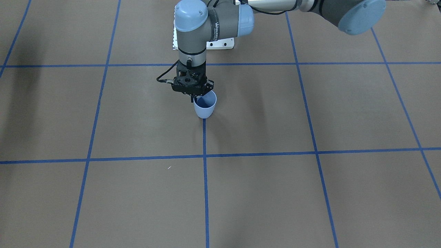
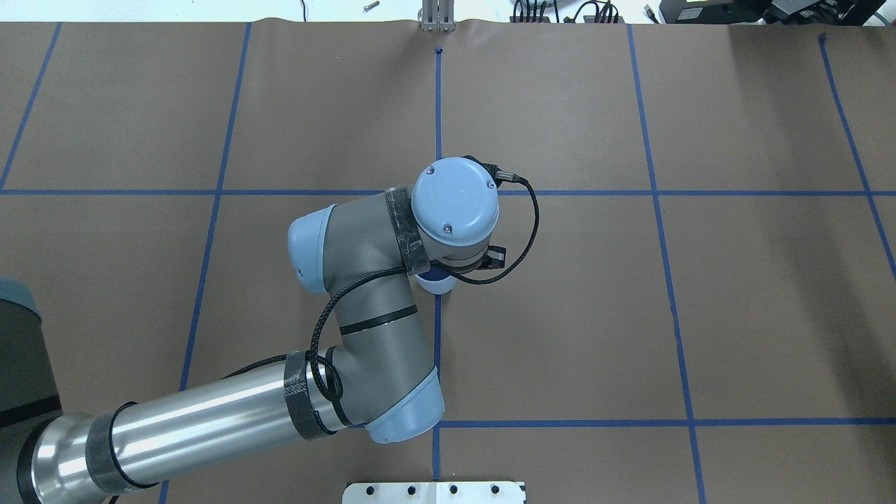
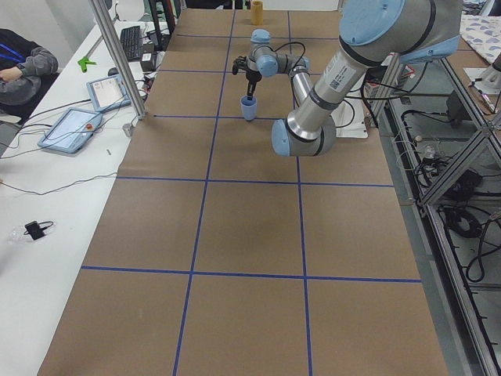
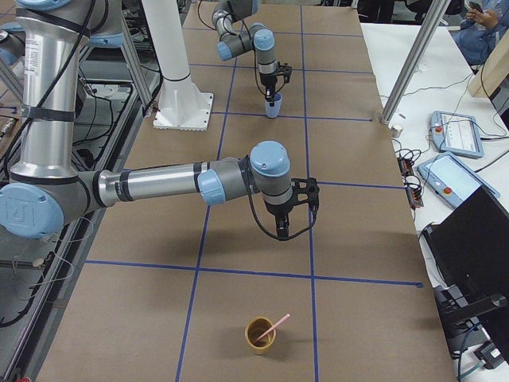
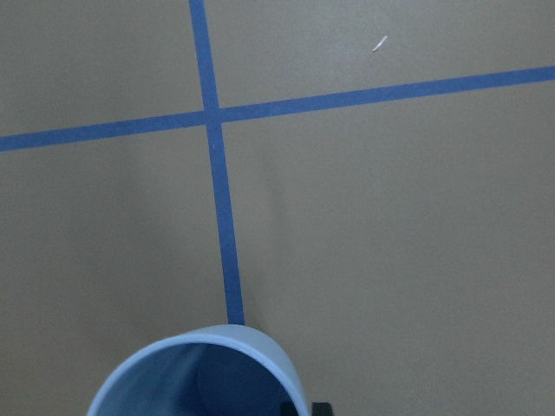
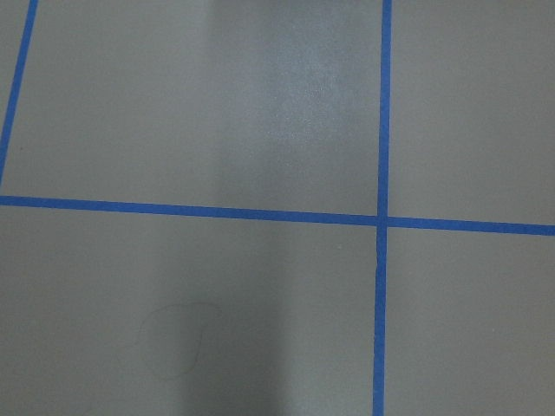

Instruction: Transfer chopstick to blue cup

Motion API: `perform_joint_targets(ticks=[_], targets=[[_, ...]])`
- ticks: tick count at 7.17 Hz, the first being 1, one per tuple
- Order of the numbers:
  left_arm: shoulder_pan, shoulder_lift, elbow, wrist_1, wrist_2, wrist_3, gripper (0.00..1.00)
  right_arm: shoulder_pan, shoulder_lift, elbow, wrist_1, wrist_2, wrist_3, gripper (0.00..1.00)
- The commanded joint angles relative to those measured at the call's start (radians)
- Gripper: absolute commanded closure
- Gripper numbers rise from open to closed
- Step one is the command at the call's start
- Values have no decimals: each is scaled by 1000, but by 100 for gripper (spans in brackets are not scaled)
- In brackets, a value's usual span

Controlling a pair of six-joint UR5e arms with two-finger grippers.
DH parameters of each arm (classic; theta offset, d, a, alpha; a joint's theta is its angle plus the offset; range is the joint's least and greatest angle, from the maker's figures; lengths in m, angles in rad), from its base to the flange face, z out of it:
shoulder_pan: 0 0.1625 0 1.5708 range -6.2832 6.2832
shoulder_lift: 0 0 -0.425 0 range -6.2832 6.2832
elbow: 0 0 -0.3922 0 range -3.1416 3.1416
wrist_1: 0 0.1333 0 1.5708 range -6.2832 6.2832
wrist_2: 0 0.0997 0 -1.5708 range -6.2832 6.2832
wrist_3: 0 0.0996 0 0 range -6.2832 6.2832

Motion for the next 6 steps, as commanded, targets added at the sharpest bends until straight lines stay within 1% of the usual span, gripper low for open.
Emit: perform_joint_targets(ticks=[1, 2, 3, 4, 5, 6], targets=[[1, 0, -5, -2, 2, 7, 19, 0, 3, -1, 1, 4, 1, 0], [0, -1, -10, -2, 2, 12, 2, 0, 3, -3, 1, 4, 1, 0], [-2, -6, -30, 0, 2, 15, 1, 0, 2, -1, 1, 10, 1, 0], [-9, -5, -91, 3, -4, 32, 2, 0, 2, -3, 2, 21, 1, 0], [-24, -6, -129, 33, -9, 56, 2, 0, 2, -3, 2, 21, 1, 0], [-63, 0, -183, 99, -16, 116, 1, 0, 2, -4, 2, 20, -1, 0]])
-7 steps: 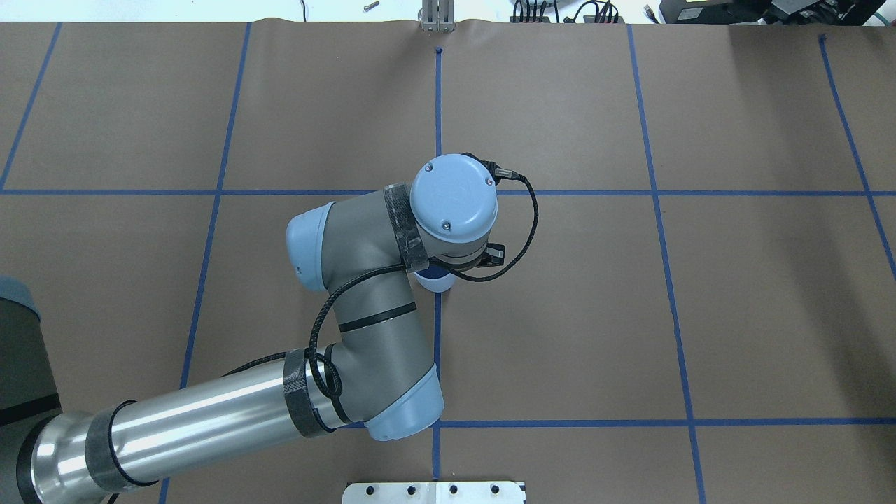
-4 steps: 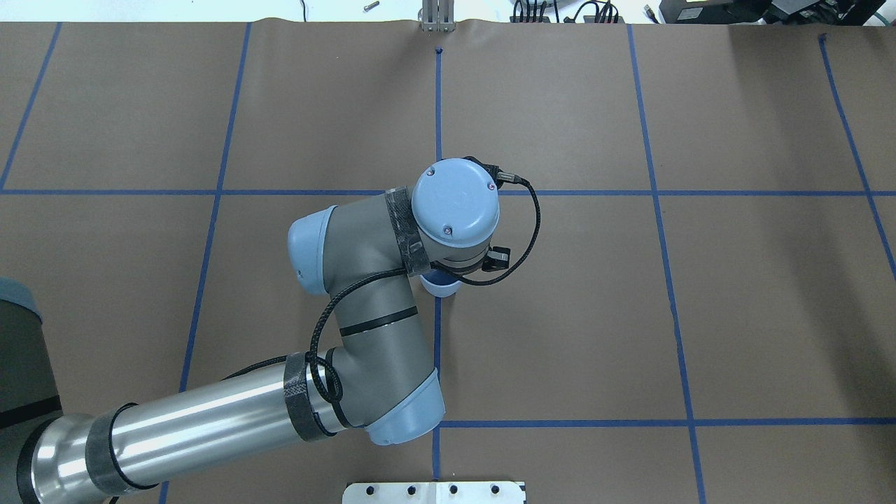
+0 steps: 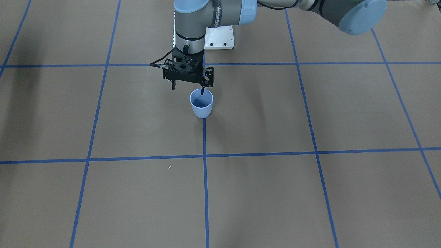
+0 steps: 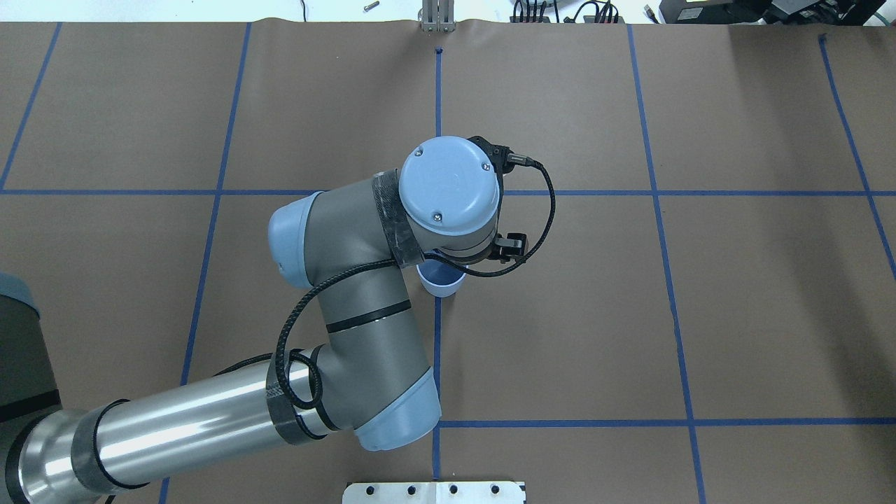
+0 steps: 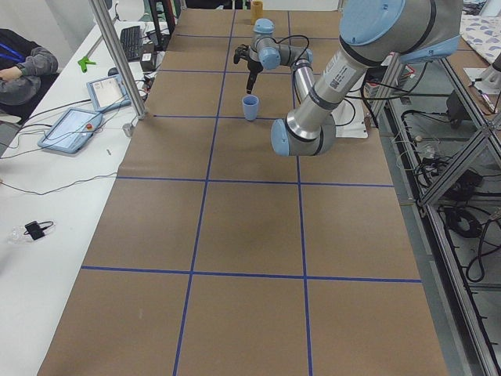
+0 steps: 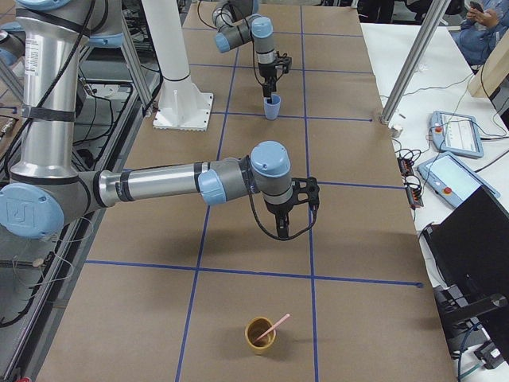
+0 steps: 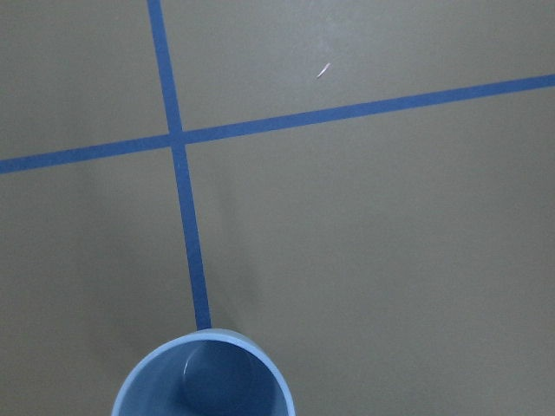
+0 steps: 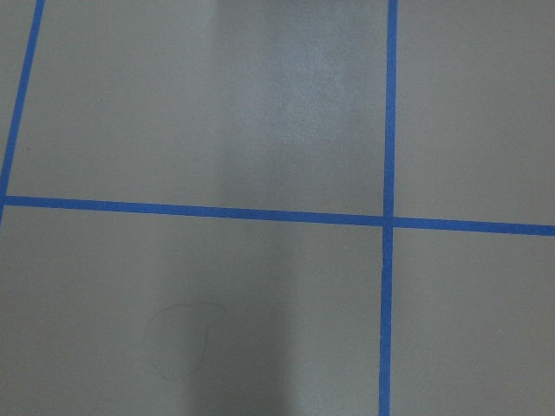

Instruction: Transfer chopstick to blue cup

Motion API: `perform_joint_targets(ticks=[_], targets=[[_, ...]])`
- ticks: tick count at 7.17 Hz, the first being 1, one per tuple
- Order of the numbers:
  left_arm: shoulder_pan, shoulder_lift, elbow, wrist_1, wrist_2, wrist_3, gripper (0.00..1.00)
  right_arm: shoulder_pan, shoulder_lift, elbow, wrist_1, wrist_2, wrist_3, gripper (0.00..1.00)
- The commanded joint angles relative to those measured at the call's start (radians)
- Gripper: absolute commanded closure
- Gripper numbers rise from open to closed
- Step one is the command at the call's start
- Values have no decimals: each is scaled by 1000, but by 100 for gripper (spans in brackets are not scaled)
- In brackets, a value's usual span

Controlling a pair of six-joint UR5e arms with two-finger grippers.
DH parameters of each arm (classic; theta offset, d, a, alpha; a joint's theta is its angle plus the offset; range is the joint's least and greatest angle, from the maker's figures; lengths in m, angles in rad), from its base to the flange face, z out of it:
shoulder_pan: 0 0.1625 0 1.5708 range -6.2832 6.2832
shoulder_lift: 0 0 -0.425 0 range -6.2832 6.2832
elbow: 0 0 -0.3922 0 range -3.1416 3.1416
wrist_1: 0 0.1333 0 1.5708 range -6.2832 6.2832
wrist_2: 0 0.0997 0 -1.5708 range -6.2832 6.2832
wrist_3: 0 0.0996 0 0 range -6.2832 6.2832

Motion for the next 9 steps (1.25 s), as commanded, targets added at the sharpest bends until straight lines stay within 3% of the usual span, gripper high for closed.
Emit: perform_joint_targets(ticks=[1, 3, 4, 6, 7, 9], targets=[[-108, 33, -125, 129, -58, 156, 1, 0, 0, -3, 0, -1, -3, 0], [-307, 199, -168, 139, -171, 456, 1, 0, -3, -6, -1, -13, -12, 0], [-419, 235, -159, 144, -212, 655, 2, 0, -5, -9, -3, -22, -17, 0], [-607, 352, -162, 127, -390, 761, 1, 0, -12, -14, -3, -23, -18, 0], [-686, 419, -158, 130, -412, 921, 1, 0, -12, -18, -3, -24, -23, 0], [-754, 562, -127, 130, -415, 973, 2, 0, -14, -23, -3, -24, -26, 0]])
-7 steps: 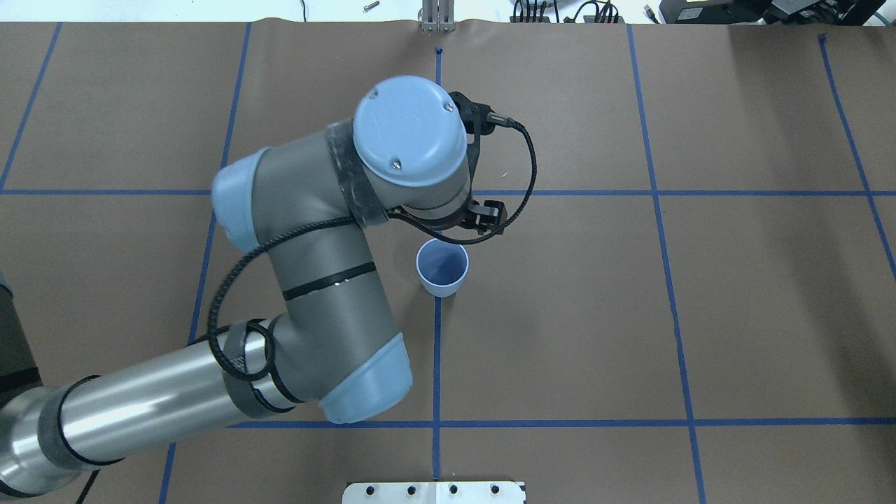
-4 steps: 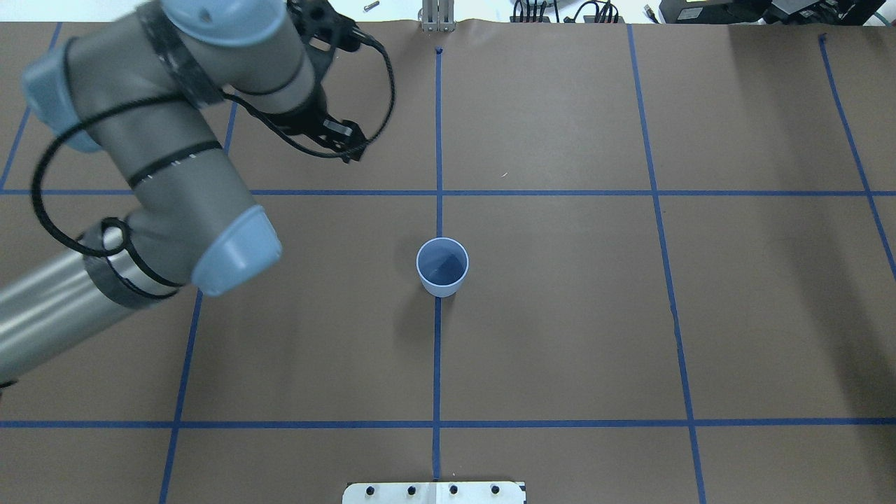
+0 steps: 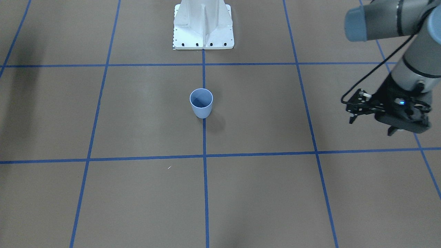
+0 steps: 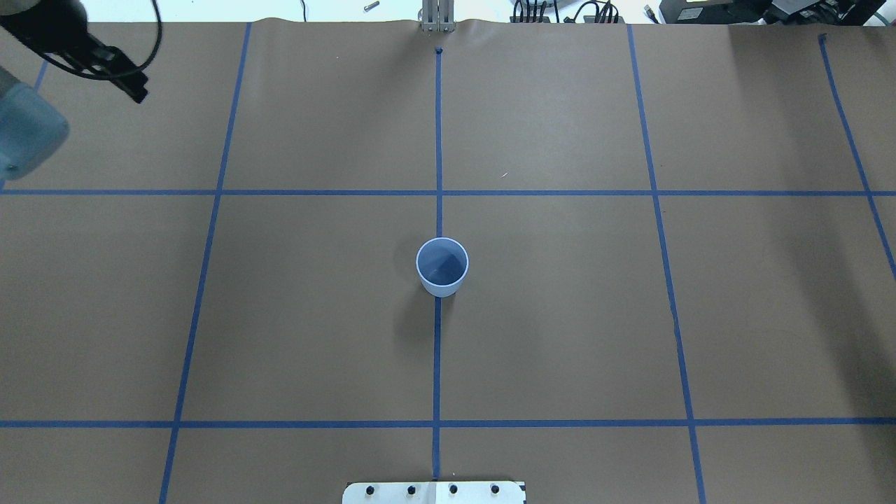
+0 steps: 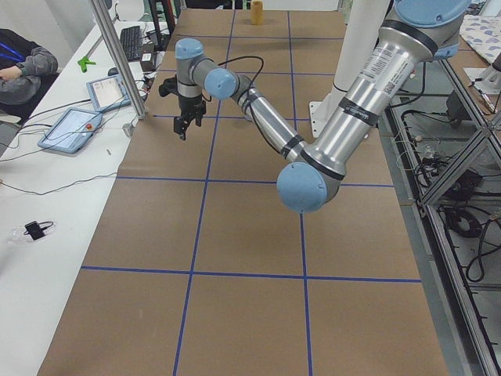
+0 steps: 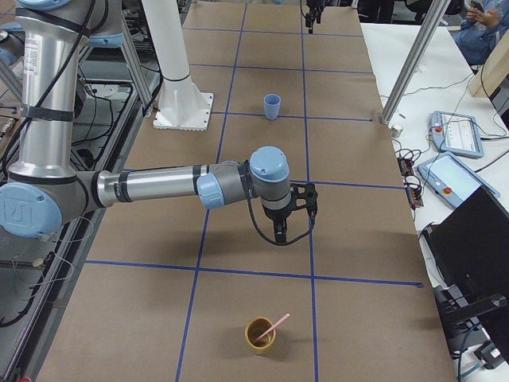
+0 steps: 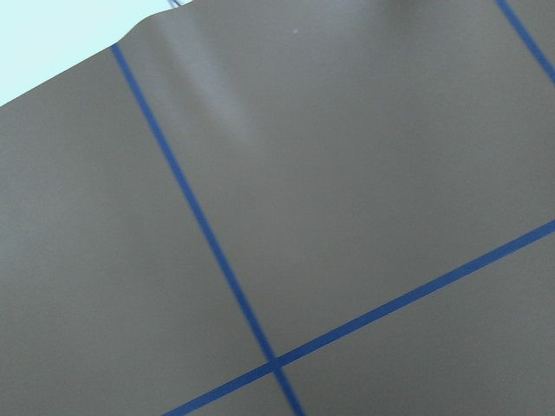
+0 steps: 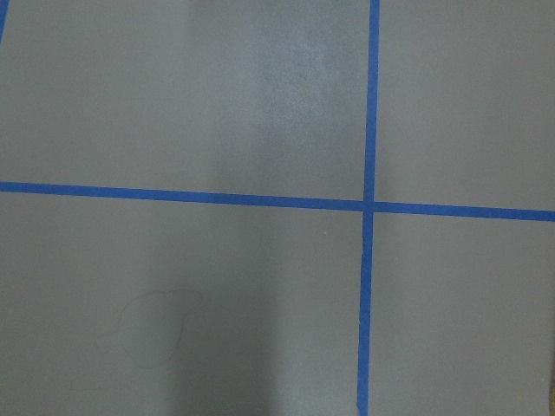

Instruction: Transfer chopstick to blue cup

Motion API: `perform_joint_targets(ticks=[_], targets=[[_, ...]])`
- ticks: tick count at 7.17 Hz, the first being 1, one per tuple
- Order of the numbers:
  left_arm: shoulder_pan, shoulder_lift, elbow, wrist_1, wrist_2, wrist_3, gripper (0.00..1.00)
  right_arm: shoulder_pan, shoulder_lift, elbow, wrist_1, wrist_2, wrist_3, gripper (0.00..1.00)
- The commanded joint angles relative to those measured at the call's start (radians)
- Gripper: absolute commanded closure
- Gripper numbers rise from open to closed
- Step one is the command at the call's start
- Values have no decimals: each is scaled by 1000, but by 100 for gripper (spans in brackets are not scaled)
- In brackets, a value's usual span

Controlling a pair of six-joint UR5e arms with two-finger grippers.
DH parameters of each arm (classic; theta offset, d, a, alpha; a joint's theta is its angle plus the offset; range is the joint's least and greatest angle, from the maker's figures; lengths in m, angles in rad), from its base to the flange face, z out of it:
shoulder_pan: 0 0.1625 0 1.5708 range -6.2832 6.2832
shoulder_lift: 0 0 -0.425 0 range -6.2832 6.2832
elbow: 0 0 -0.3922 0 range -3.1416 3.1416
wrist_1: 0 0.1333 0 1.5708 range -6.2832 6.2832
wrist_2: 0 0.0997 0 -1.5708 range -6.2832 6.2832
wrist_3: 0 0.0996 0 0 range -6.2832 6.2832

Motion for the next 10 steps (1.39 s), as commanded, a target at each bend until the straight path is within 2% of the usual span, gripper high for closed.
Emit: perform_joint_targets(ticks=[1, 3, 5, 6, 7, 8, 9, 10], targets=[[-71, 139, 39, -16, -9, 40, 2, 0, -1, -3, 0, 0, -2, 0], [-201, 223, 112, -104, -125, 112, 1, 2, -12, -7, -2, 0, -18, 0], [-357, 247, 258, -121, -135, 401, 1, 12, -51, -4, -2, 0, -95, 0], [-411, 285, 273, -121, -140, 414, 1, 34, -76, -4, -2, 1, -138, 0], [-427, 293, 275, -119, -208, 404, 1, 55, -94, -6, -5, 1, -163, 0], [-435, 314, 257, -119, -227, 402, 1, 67, -104, -6, -11, 1, -163, 0], [-433, 332, 232, -119, -226, 401, 1, 69, -126, -6, -11, 0, -179, 0], [-435, 336, 222, -119, -227, 402, 1, 83, -152, -23, -12, -9, -289, 0]])
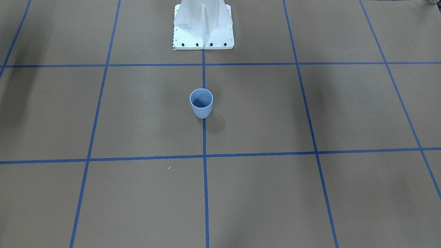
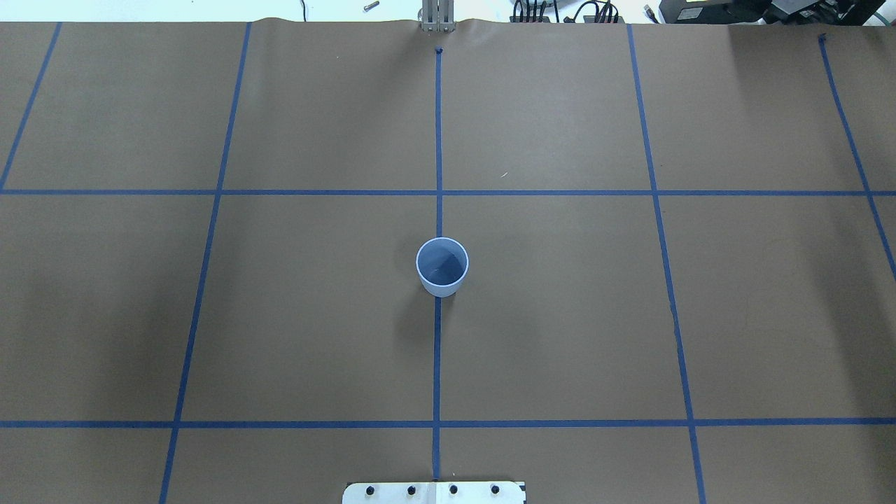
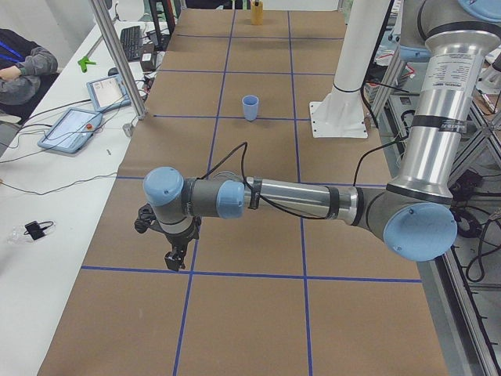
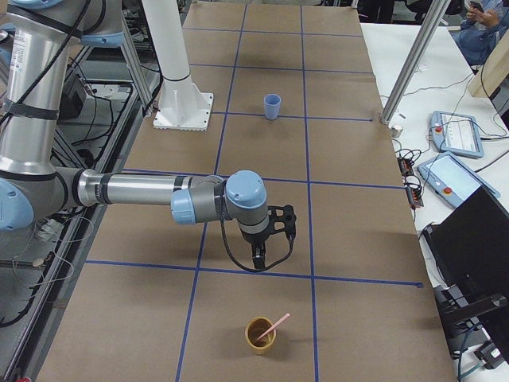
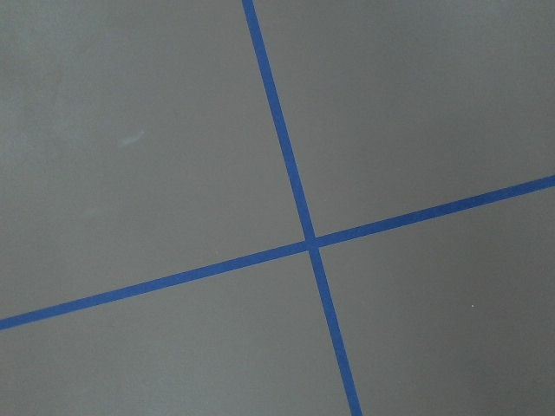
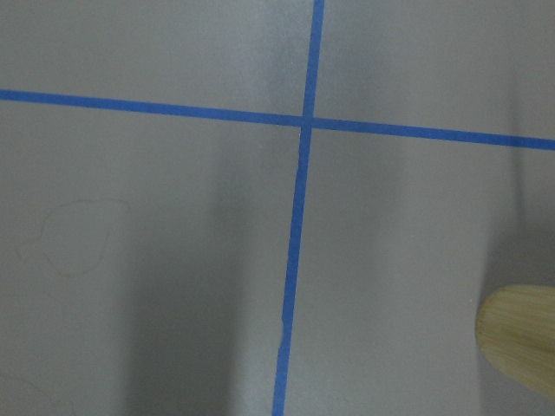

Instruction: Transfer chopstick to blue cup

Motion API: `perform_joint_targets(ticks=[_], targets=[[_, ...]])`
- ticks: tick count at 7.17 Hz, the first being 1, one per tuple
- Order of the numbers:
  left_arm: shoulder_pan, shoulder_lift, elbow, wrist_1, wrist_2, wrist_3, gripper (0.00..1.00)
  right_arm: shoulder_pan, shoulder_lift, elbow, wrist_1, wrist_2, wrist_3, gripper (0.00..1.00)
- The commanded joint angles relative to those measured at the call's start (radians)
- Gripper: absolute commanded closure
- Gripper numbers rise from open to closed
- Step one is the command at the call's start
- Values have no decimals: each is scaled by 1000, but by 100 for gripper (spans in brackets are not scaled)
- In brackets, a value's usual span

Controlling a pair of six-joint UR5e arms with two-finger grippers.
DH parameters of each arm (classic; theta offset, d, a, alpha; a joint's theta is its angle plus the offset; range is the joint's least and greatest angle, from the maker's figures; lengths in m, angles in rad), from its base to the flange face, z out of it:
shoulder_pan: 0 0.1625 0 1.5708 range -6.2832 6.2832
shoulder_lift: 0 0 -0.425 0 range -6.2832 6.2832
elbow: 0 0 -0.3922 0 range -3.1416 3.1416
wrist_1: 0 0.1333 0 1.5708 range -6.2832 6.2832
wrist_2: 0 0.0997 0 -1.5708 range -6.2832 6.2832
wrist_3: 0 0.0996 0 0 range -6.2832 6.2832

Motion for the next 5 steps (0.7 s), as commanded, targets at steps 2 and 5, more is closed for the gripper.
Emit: perform_joint_targets(ticks=[2, 5], targets=[[-3, 11, -28, 0, -5, 1, 1, 65, 26, -148, -2, -32, -295, 0], [-1, 97, -129, 0, -5, -1, 1, 214, 121, -307, 9, -23, -443, 0]])
